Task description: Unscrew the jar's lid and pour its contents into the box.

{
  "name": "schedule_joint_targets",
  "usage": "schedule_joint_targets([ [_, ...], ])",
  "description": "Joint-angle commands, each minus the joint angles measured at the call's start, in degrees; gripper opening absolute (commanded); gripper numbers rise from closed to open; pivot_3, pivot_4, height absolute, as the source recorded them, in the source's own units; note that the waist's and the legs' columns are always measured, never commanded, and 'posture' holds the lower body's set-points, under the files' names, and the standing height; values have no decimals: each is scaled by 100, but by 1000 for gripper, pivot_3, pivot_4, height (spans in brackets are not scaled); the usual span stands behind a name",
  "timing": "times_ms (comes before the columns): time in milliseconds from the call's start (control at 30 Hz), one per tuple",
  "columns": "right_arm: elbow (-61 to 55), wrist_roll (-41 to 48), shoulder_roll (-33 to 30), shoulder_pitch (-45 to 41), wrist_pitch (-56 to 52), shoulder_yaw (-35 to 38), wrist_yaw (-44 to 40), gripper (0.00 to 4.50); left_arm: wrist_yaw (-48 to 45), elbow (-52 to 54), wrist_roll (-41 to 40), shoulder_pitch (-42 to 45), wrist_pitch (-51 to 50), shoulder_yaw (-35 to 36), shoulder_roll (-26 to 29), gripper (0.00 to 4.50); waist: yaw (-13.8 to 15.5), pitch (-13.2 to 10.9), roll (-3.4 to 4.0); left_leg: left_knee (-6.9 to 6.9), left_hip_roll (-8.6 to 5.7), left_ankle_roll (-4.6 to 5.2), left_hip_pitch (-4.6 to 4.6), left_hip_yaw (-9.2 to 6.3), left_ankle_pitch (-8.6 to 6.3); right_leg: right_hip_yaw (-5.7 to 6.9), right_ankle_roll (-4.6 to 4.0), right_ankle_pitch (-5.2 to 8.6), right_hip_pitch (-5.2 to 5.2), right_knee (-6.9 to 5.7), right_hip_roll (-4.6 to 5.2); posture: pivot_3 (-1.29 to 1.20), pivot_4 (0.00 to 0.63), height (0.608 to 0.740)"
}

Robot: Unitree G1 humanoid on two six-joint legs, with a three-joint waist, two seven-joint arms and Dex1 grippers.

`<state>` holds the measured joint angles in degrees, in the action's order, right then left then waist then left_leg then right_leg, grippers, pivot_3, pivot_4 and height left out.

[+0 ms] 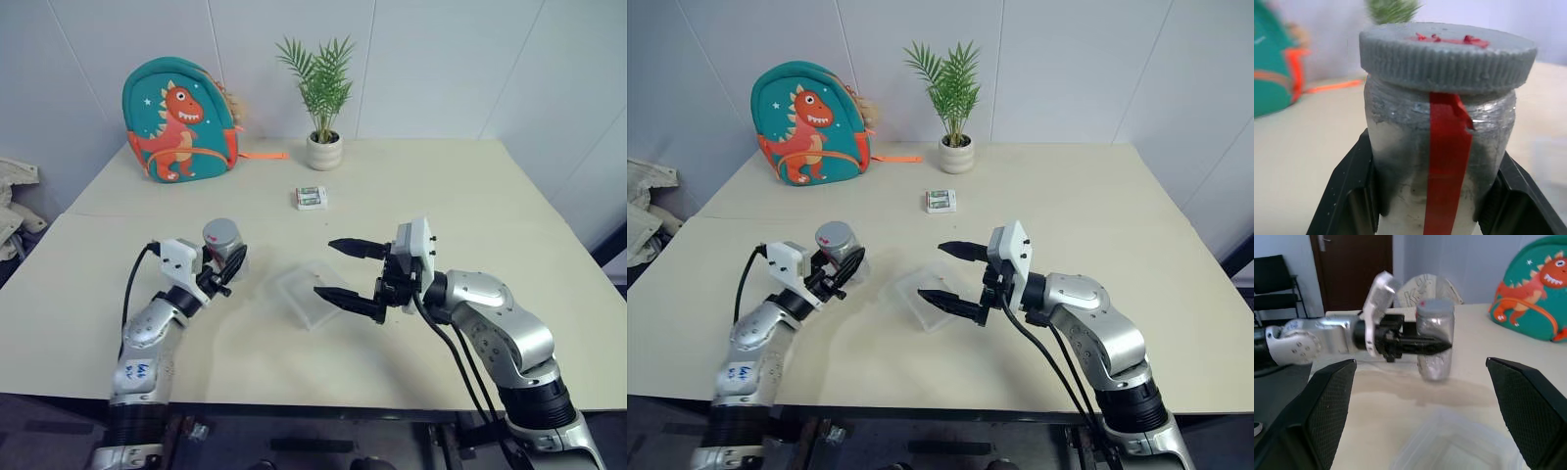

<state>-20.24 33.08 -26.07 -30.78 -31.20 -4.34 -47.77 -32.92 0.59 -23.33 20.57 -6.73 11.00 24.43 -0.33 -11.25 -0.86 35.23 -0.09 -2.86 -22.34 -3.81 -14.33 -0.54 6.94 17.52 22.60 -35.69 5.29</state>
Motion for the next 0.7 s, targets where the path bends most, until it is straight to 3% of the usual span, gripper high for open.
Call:
schedule_joint_targets([
  [33, -545, 249, 128, -229, -560, 18, 528, 4500, -948, 603, -706, 105, -651, -171, 380, 1970, 4, 0, 0, 0, -1, 0, 1, 0, 0, 0, 0, 0, 0, 1, 1, 0, 150, 740],
  [200, -736, 160, 463, -557, -1234, -273, 1238, 4500, -1858, 496, -883, 508, -1179, -694, 612, 1970, 7, 0, 0, 0, -2, 2, 0, -3, 1, 1, -4, 1, -1, 0, 1, 0, 150, 740],
  [367, -707, 64, 716, -724, -1645, -360, 1792, 4500, -1995, 230, -703, 832, -1211, -994, 365, 1970, 6, 0, 0, 0, -3, 6, -7, -5, 0, 1, -3, 1, 3, 5, 2, 0, 150, 740],
  [700, -685, -68, 980, -785, -1731, -444, 2121, 4500, -2120, 64, -583, 884, -1177, -1123, 207, 1970, -15, 0, 0, -4, -2, 6, -9, -3, 0, 0, -3, 2, 10, 1, 0, 0, 150, 740],
])
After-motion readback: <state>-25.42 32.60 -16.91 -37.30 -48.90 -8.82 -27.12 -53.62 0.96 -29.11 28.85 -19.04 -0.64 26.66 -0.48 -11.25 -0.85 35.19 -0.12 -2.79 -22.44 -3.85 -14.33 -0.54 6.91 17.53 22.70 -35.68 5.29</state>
